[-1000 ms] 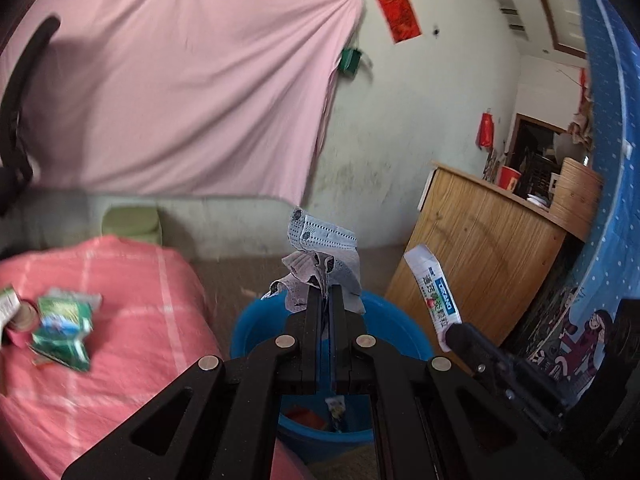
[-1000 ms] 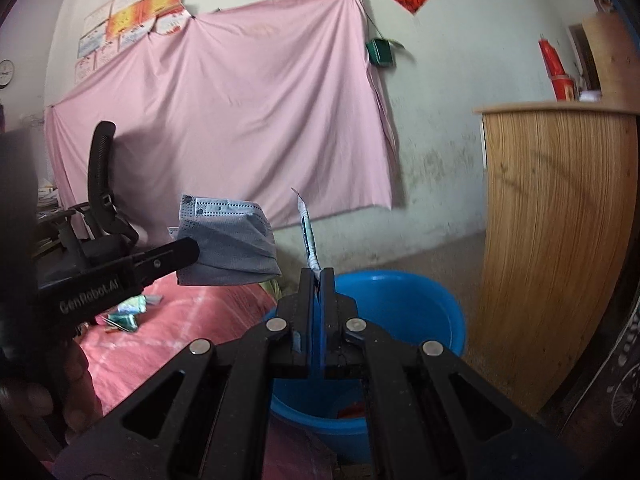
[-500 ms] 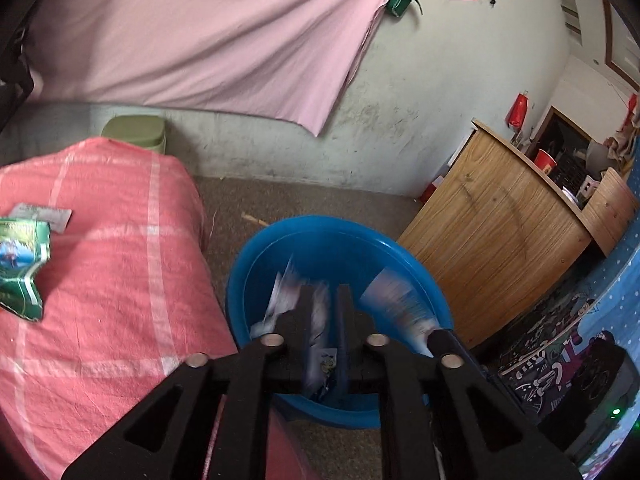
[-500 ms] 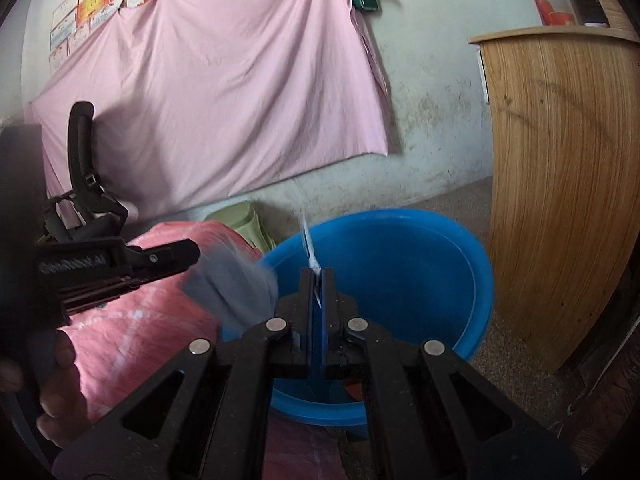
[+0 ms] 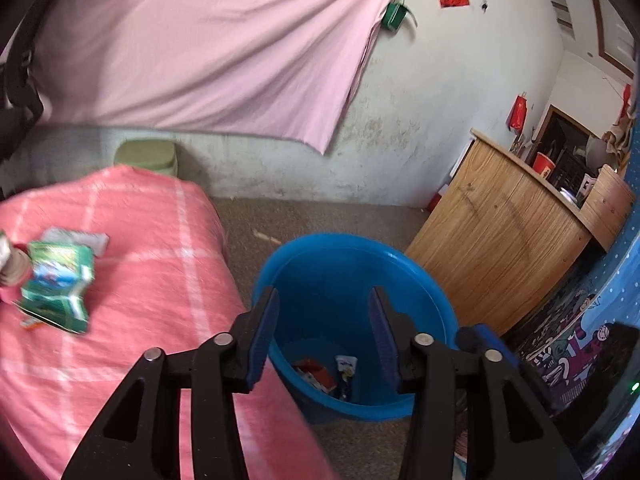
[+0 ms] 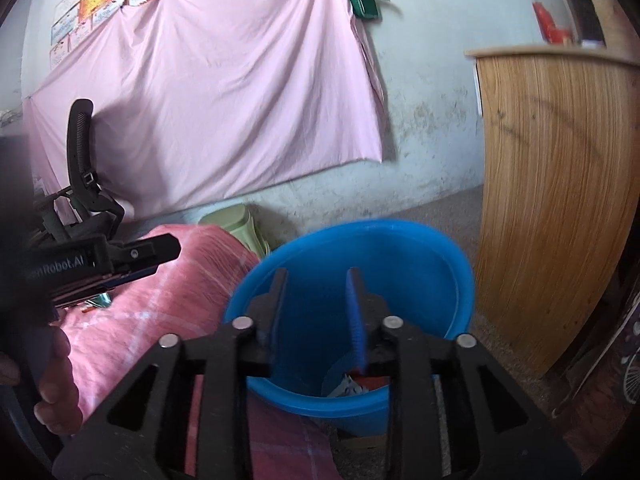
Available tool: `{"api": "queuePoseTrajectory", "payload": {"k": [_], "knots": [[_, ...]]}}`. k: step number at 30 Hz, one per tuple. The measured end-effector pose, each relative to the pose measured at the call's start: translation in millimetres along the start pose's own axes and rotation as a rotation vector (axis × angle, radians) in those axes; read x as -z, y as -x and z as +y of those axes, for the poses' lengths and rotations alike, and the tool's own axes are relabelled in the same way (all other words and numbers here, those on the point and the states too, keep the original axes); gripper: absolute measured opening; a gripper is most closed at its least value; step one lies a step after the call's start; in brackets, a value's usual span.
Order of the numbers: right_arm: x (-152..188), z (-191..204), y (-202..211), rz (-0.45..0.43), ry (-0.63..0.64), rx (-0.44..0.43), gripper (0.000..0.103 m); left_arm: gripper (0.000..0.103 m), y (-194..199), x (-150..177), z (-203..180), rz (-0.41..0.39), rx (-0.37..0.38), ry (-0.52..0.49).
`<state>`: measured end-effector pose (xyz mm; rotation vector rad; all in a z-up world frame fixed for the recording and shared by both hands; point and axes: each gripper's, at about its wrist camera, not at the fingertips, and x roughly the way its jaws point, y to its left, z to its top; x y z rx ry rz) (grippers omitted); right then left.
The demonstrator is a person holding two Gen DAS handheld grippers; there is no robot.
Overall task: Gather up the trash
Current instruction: 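Bring both tools back over the table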
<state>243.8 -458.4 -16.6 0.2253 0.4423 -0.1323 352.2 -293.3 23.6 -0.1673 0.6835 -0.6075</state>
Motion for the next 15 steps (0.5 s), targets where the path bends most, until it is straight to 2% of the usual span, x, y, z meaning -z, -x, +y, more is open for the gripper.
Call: {"api": "queuePoseTrajectory", "payload": {"k": [4, 9, 11, 13, 14, 15], "knots": [[-16.3, 13.0, 22.4, -0.052, 0.028, -0.002, 0.056, 0.052, 31.6, 0.9, 6.8, -0.067, -0.038, -0.028], [-32.4, 36.3, 47.4, -0.11, 0.057, -0.02, 0.076, 0.064, 77.3, 2.6, 22.3, -0.154, -0.106, -0.043], [-38.7, 49.1, 58.3, -0.137, 0.07, -0.035, 0.083, 0.079, 99.0, 4.1, 31.7, -0.196, -0.136, -0.04], [-42.5, 60.7, 67.2, -0.159, 0.076, -0.055, 0.09, 0.086, 119.5, 7.9, 41.1, -0.24, -0.142, -0.036], [-44.3, 66.5, 70.6, -0.17, 0.078, -0.065, 0.094, 0.095, 128.8, 10.2, 45.6, -0.258, -0.144, -0.033], [-46.4, 75.0, 75.7, -0.186, 0.084, -0.076, 0.098, 0.099, 140.5, 13.2, 51.8, -0.283, -0.156, -0.029]]}}
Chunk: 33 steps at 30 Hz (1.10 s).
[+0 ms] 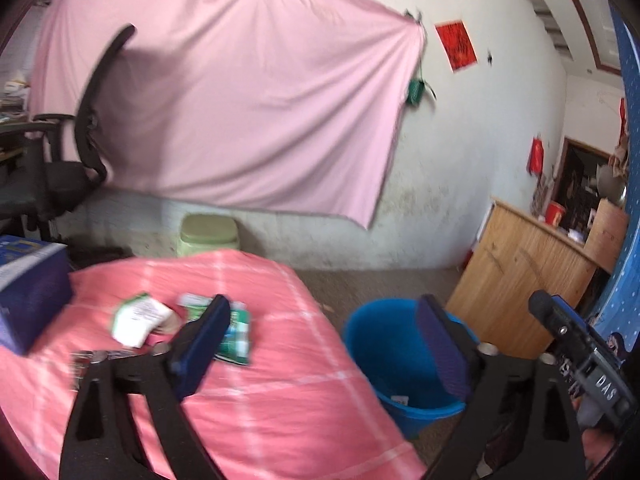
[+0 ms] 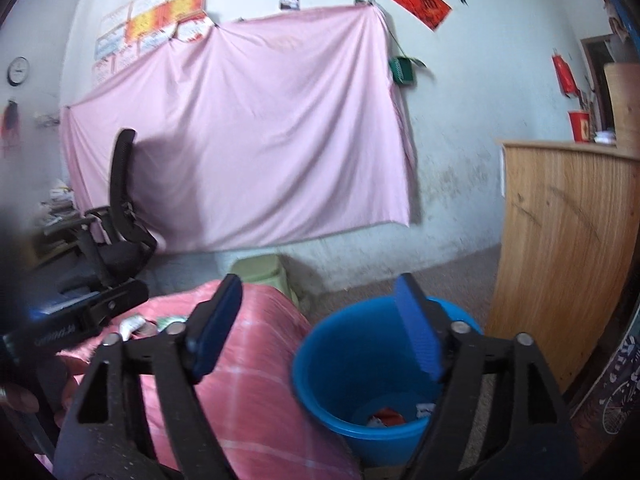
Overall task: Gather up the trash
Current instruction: 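Bring both tools back over the table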
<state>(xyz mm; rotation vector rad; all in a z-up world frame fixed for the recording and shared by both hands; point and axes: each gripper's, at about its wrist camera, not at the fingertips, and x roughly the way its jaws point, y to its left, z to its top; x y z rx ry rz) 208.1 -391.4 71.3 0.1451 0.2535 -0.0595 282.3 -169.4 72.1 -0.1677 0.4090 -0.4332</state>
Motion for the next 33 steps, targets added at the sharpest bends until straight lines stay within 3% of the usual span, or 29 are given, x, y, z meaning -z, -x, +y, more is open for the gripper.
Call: {"api": "queuePoseTrajectory", "payload": {"k": [2, 9, 20, 25, 33], "knots": [[-3.8, 14.1, 5.1, -0.021, 0.009, -0.016, 0.103, 0.101, 22.5, 0.0, 15.7, -0.06, -0.033, 0.007], [-3.9, 64.0, 17.6, -0.092, 0.025, -0.086, 0.103, 0.101, 73.7, -2.5, 54.9, -0.157, -0.158, -0.017], [18.1, 136.5, 23.8, -0.176, 0.114, -0.159, 0.103, 0.101, 115.9, 17.6, 98.5, -0.257, -0.322, -0.053], [28.9, 156.3, 8.3, -0.14, 0.164, -0.169, 0.103, 0.101, 105.6, 35.2, 122.0, -0.21, -0.358, -0.011], [51.6, 166.0, -29.5, 0.0, 0.193, -0.164, 0.103, 0.101, 69.6, 54.5, 159.1, -0.008, -0.318, 0.092]]}}
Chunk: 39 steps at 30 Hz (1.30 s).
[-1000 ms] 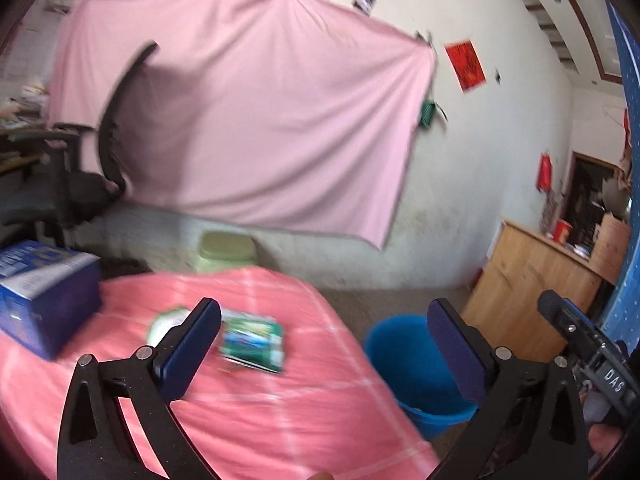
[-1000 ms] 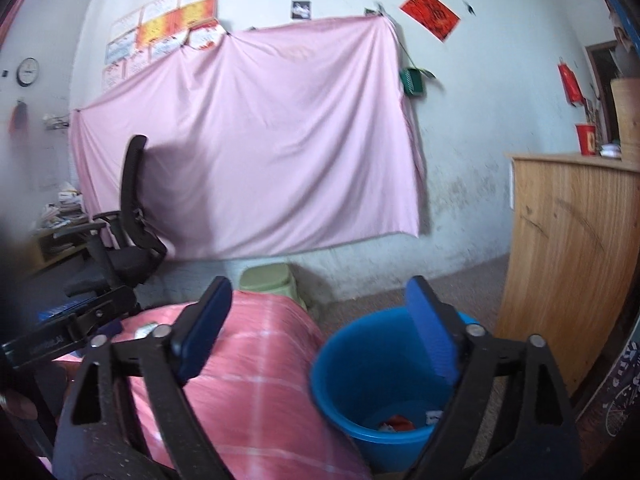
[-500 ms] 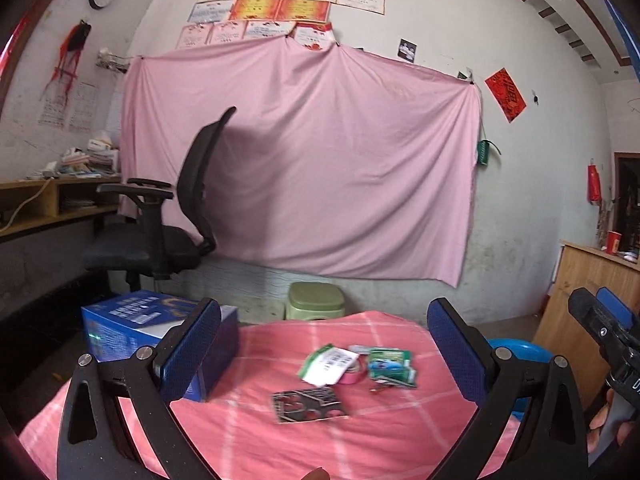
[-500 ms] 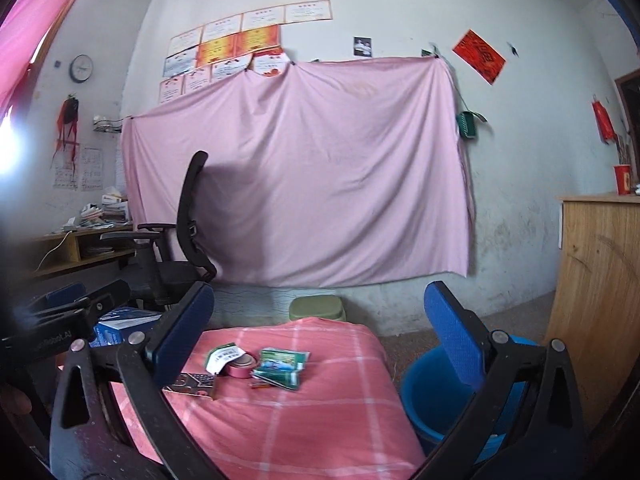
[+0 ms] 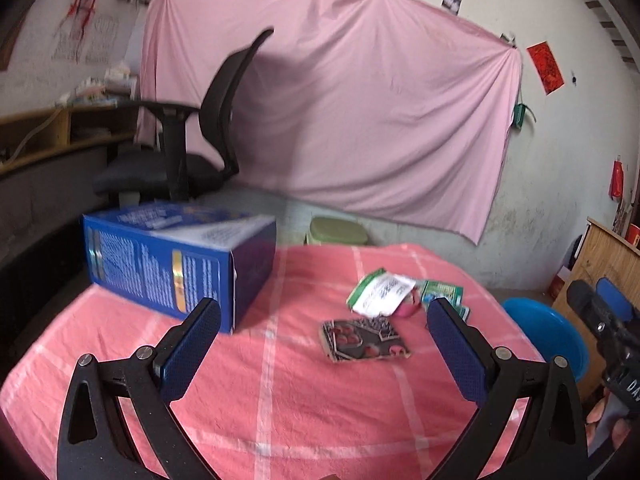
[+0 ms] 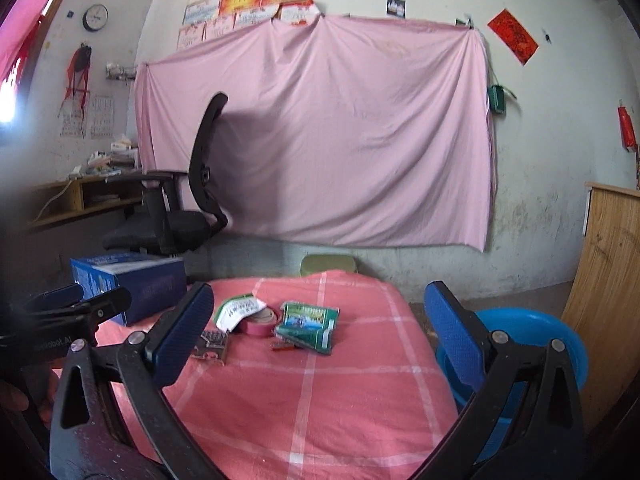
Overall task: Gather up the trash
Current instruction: 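Bring both tools back over the table, then close the left tool on the black patterned phone case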
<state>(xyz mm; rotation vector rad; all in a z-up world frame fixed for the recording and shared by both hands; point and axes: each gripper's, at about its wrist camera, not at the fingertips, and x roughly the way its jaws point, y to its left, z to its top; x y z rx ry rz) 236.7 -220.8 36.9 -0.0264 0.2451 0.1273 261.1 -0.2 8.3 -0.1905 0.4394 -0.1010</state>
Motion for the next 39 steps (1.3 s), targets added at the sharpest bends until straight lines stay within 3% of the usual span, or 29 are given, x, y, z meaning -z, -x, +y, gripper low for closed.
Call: {"api": "queuePoseTrajectory", "payload": {"k": [8, 9, 11, 17, 22, 28, 34, 38, 39], "knots": [[13.8, -12.8, -48.2, 0.244, -0.041, 0.005, 0.103, 0.098, -43.9, 4.8, -1.3, 0.197, 0.048, 0.052], [15.8, -13.8, -52.8, 0.267, -0.041, 0.01, 0.103, 0.096, -47.9, 4.8, -0.9, 0.214, 0.058, 0.059], [19.8, -15.2, -62.9, 0.318, -0.038, 0.01, 0.103, 0.081, -56.3, 6.0, 0.8, 0.247, 0.082, 0.081], [23.5, -12.0, -85.1, 0.393, -0.022, -0.029, 0.103, 0.06, -78.1, 12.7, 3.8, 0.354, 0.137, 0.137], [24.9, -13.0, -113.1, 0.457, -0.052, -0.074, 0.103, 0.056, -83.7, 10.2, 12.5, 0.365, 0.155, 0.182], [27.8, -14.5, -146.0, 0.541, -0.102, -0.122, 0.103, 0.056, -85.2, 8.5, 8.5, 0.37, 0.166, 0.159], [34.7, -19.2, -165.4, 0.611, -0.148, -0.14, 0.103, 0.039, -88.5, 9.9, 7.5, 0.38, 0.183, 0.164], [36.0, -23.2, -165.7, 0.616, -0.169, -0.149, 0.082, 0.024, -88.9, 10.4, 6.1, 0.388, 0.197, 0.168], [36.1, -24.1, -165.2, 0.616, -0.173, -0.151, 0.081, 0.024, -88.9, 10.7, 6.7, 0.389, 0.201, 0.169]]}}
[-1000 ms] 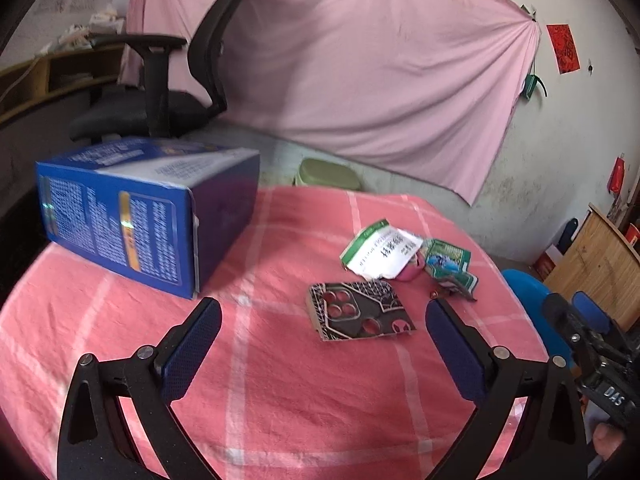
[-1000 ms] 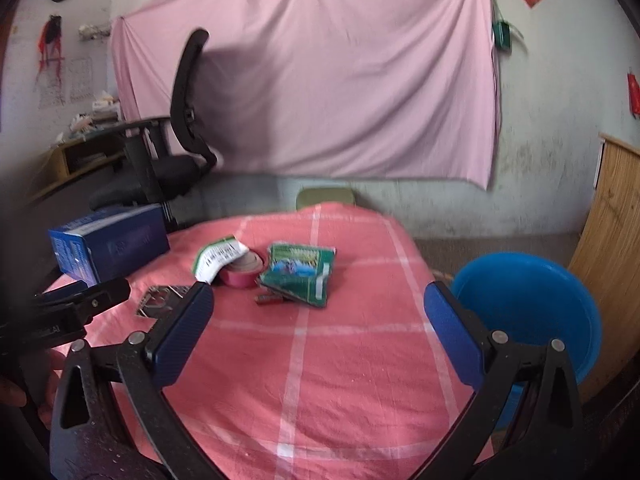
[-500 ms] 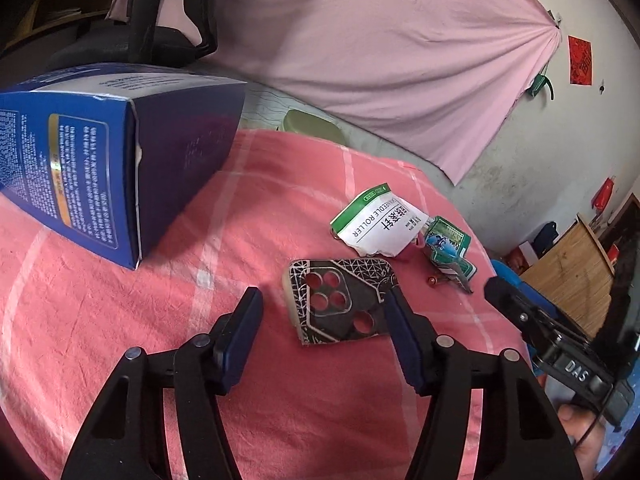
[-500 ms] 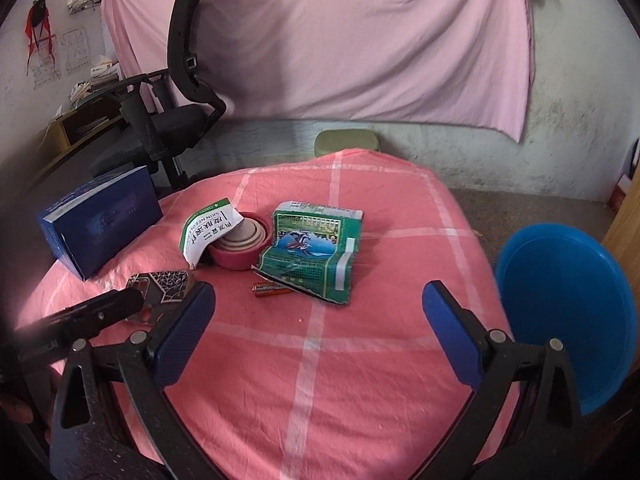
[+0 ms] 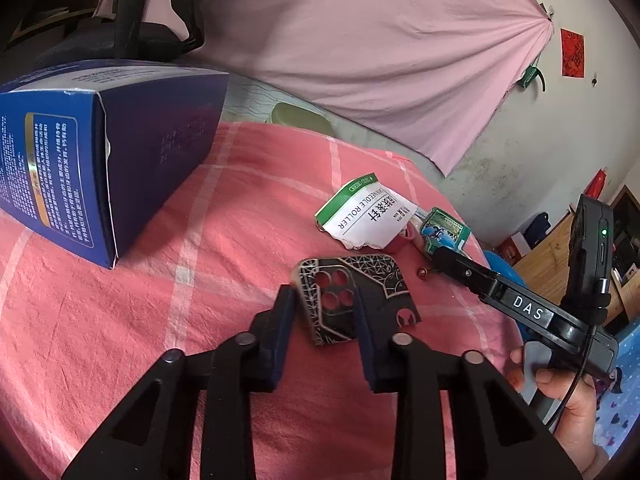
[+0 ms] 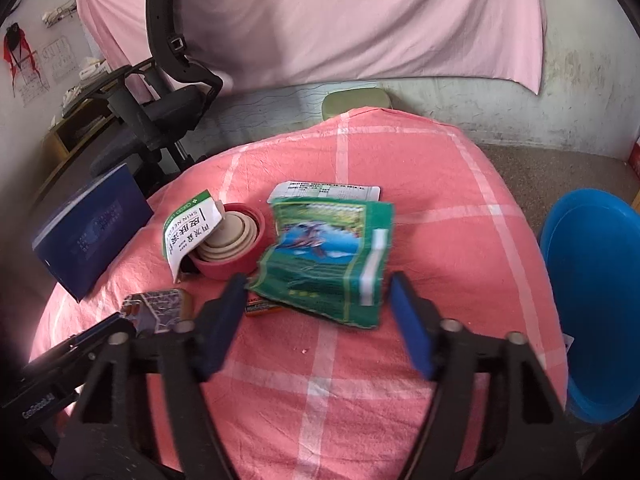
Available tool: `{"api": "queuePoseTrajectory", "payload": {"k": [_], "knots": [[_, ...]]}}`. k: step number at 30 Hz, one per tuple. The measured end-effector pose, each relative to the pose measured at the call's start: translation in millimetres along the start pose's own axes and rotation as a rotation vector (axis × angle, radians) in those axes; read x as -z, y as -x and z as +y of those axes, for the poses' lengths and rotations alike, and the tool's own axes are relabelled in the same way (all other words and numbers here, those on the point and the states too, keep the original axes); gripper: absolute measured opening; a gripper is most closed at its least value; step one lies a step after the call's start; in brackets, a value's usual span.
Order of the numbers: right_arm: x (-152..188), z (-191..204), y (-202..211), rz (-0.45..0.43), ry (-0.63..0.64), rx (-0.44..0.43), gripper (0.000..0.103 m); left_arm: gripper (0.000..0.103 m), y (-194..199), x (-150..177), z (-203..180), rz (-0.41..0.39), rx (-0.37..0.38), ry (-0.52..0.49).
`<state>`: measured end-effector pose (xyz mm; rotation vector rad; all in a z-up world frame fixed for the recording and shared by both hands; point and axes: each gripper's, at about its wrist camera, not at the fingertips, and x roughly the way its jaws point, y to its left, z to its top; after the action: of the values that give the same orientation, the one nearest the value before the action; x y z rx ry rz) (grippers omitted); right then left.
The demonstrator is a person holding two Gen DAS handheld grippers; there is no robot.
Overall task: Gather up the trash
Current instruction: 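Close the left tool on the black patterned phone case, then grasp the green fish-print packet with the right tool while the left tool holds the phone case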
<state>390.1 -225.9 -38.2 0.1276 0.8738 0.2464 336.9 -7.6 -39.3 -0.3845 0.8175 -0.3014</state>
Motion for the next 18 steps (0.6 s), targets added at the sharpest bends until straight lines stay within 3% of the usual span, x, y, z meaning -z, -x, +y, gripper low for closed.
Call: {"api": "queuePoseTrajectory", "payload": {"k": [7, 18], "knots": [[7.5, -4.3, 12.5, -0.01, -0.018, -0.022, 0.079, 0.012, 5.0, 1.7, 2.3, -0.013, 0.042, 0.012], [34.8, -16.0, 51.2, -0.028, -0.01, -0.002, 0.079, 0.009, 21.1, 12.0, -21.9, -0.062, 0.111, -0.094]]}}
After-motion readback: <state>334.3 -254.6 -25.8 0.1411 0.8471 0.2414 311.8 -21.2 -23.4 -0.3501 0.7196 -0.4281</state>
